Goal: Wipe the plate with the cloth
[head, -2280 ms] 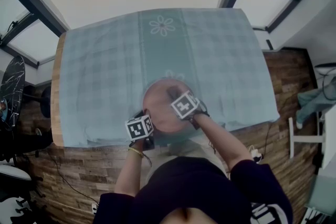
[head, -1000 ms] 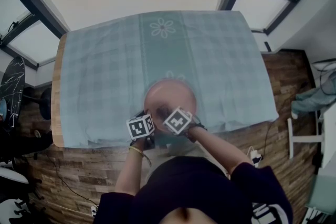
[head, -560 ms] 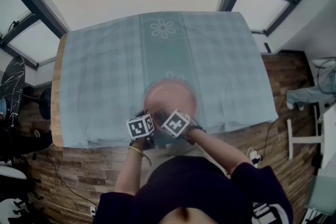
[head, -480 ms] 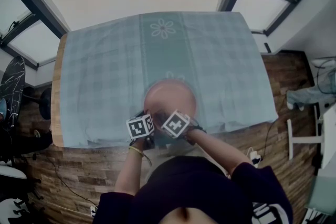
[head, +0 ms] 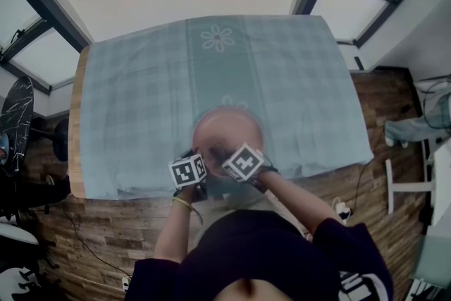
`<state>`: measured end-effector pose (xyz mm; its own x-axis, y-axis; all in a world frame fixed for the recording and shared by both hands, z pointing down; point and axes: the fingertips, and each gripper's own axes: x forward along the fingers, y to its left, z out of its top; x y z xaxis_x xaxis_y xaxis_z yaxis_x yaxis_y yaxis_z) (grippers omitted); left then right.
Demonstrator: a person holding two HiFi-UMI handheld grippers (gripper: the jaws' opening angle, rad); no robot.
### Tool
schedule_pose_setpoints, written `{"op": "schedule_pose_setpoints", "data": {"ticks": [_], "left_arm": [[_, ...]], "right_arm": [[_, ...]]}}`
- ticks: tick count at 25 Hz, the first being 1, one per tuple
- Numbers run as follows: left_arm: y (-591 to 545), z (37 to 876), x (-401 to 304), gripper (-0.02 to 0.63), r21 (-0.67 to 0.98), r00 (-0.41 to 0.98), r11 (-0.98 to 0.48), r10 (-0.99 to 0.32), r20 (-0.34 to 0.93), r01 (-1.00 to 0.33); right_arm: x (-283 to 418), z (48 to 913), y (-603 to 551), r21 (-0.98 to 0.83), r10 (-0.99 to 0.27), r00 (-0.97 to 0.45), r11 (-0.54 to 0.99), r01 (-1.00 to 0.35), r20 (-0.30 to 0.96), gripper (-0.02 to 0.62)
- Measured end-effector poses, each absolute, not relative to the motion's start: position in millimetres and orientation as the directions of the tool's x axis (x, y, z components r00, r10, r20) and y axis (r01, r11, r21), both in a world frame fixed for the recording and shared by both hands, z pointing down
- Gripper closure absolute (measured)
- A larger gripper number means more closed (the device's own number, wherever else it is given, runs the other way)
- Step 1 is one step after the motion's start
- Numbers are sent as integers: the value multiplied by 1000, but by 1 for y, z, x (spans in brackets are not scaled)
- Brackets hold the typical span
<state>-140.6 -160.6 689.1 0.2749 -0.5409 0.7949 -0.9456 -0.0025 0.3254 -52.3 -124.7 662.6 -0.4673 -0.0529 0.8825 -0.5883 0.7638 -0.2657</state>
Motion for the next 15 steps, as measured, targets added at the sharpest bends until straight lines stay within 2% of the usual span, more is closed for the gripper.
{"op": "schedule_pose_setpoints", "data": {"ticks": [10, 15], "left_arm": [[-161, 689, -139, 549, 330, 281, -7, -541, 793, -944], [-161, 690, -139, 549, 337, 289, -10, -536, 793, -942]], "right_arm": [[-11, 654, -170, -178, -156, -413, 728, -662, 897, 563], [9, 656, -177, -159, -130, -352, 713, -683, 927, 563]]}}
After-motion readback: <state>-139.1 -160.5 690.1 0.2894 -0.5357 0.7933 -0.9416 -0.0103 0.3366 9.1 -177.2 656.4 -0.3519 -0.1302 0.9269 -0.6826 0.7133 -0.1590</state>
